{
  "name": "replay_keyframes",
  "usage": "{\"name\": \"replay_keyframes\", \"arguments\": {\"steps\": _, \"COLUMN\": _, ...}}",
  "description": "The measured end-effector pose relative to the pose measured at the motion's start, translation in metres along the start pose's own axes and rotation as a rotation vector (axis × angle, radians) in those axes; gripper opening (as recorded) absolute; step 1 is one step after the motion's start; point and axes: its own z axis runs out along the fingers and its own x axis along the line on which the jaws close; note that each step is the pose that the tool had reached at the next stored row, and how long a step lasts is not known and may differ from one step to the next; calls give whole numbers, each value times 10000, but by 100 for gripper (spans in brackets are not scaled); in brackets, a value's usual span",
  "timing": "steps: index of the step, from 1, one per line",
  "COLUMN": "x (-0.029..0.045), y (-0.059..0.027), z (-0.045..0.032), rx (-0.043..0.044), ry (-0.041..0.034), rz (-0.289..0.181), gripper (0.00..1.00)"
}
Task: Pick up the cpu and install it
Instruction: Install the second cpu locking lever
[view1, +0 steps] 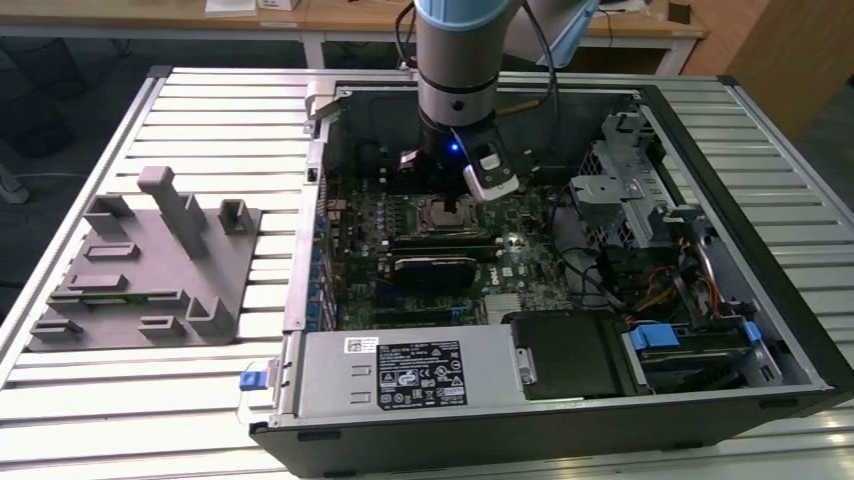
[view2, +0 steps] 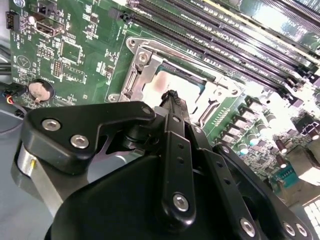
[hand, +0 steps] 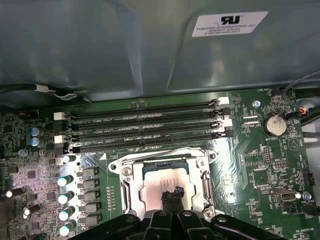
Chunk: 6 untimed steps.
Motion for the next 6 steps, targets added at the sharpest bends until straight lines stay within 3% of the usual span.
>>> {"name": "replay_keyframes", "arguments": {"steps": 6, "x": 0, "y": 0, "z": 0, "rx": 4, "ry": -1, "rz": 0, "gripper": 11}}
